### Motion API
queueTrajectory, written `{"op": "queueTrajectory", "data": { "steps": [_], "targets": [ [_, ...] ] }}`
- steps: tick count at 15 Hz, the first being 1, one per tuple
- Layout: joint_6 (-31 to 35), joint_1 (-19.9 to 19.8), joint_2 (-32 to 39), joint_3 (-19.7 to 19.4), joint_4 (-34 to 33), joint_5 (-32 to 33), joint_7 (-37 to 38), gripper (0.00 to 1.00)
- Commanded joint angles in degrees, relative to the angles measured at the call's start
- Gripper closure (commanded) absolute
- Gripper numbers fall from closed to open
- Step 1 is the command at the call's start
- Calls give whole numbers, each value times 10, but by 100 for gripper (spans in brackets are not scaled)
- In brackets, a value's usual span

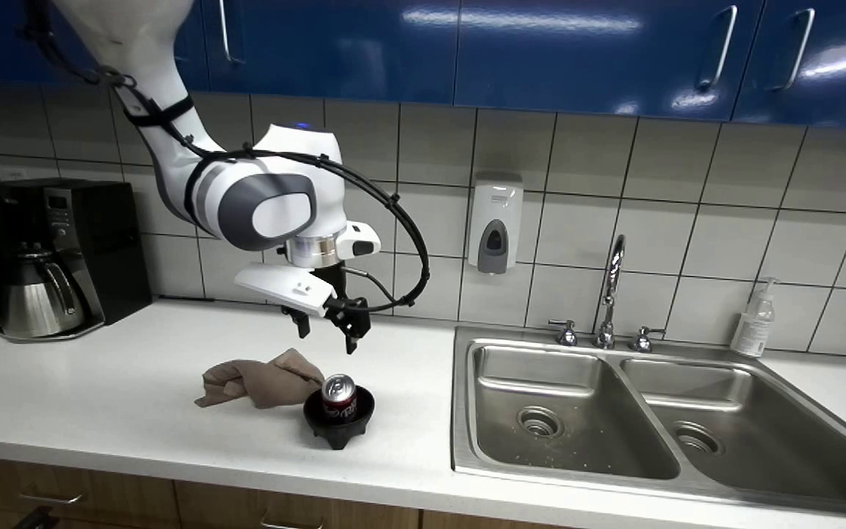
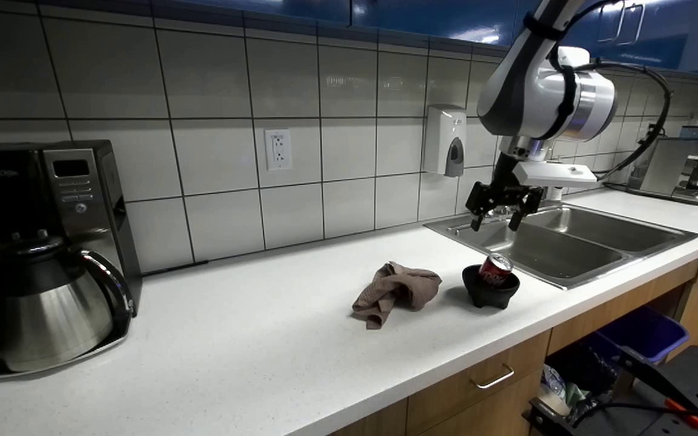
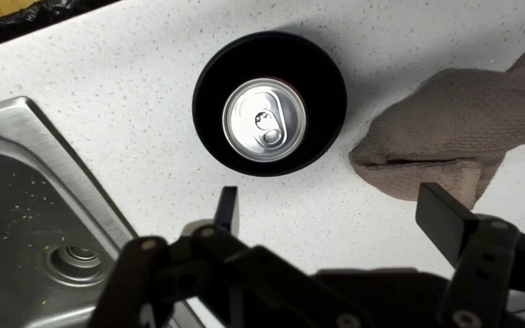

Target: Put the red can in the black bowl.

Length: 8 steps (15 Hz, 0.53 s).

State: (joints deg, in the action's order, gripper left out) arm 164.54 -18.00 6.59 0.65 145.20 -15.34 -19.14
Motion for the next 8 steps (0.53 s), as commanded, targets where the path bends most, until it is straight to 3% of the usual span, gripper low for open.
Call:
{"op": "queueTrajectory", "data": {
  "steps": [1,4,5,8],
  "targets": [
    [-48,-12,-97,9,57,-41,-81,0],
    [-76,-4,-157,-5,90,-39,-105,0],
    [-83,37,-180,-49,101,-29,-102,0],
    [-110,62,-240,-87,128,7,-88,0]
  ]
}}
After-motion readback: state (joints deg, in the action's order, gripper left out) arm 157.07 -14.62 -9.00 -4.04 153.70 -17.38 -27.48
